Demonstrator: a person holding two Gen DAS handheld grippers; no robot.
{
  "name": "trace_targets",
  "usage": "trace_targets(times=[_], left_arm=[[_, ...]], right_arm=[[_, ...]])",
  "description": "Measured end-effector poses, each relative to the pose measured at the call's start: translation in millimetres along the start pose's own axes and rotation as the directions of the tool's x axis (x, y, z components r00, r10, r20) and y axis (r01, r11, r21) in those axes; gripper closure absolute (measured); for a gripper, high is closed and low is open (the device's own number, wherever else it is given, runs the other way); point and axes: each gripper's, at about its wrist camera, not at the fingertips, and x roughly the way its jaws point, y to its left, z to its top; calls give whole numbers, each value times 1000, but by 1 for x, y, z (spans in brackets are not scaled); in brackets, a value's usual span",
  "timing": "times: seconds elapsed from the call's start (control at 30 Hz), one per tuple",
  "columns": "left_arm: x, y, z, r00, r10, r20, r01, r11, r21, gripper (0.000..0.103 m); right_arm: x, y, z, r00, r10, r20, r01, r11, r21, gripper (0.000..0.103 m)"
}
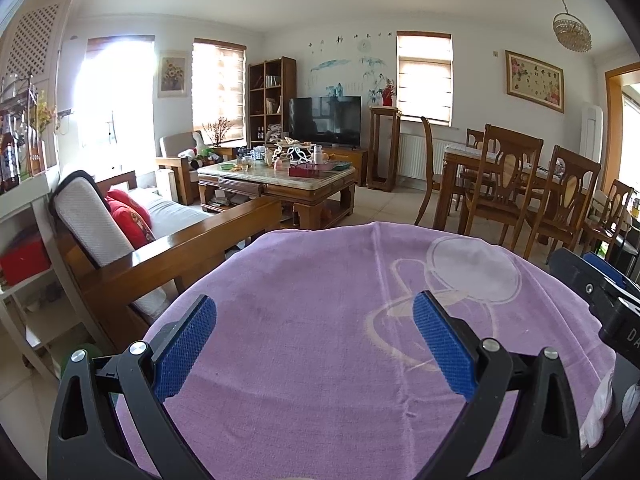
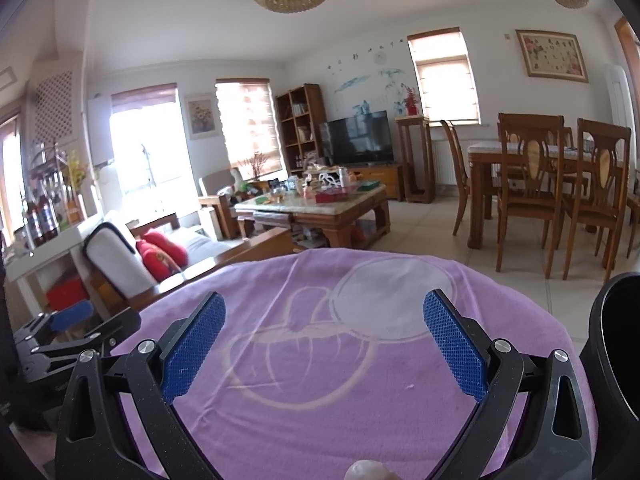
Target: Collect trash
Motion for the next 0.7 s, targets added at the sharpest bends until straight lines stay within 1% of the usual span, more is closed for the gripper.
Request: trace_targets(times=[0.7], left_arm=[[0, 0, -2, 1000, 7, 3, -7, 1000, -8, 5]], right_arm=[[-1, 1, 1, 1000, -1, 0, 1, 1000, 1, 5]])
